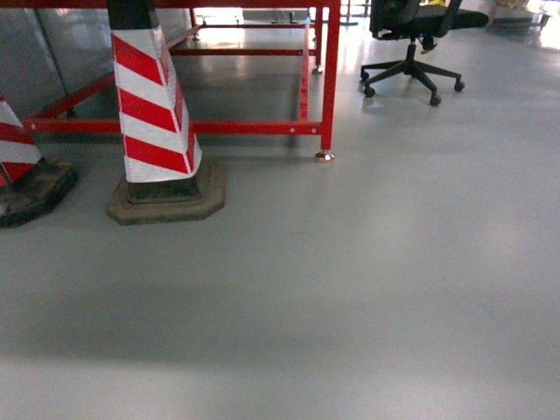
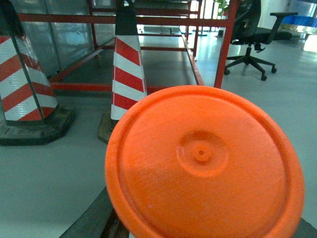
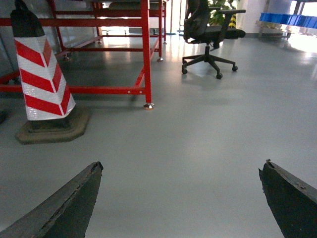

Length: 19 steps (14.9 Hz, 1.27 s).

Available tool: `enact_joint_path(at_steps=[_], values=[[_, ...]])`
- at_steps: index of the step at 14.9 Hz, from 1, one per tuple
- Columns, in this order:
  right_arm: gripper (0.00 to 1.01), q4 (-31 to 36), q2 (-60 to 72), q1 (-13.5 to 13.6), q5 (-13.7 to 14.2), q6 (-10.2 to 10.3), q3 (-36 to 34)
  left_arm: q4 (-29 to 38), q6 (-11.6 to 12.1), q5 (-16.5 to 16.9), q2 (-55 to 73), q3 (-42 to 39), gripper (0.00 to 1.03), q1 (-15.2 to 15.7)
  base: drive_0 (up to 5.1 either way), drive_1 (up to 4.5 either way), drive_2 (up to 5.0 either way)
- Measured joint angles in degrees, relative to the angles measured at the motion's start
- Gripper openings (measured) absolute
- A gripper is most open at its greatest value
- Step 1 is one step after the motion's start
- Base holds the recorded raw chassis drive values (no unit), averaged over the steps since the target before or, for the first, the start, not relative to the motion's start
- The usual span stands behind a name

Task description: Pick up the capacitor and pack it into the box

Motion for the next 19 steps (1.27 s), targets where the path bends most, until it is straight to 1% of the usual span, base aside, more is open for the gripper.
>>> enact_joint_path(at_steps=[17,19], values=[[0.98,-0.31,0.0,0.0,-0.17,0.0,0.0,0.17,0.0,-0.09,0.0,0.0,0.44,0.0,-5.0,2.45,2.5],[0.98,0.13,0.0,0.0,-0.26,0.0,0.0,0.0,-0.02,-0.39,0.0,0.0,0.44,0.0,0.0,0.0,0.0]])
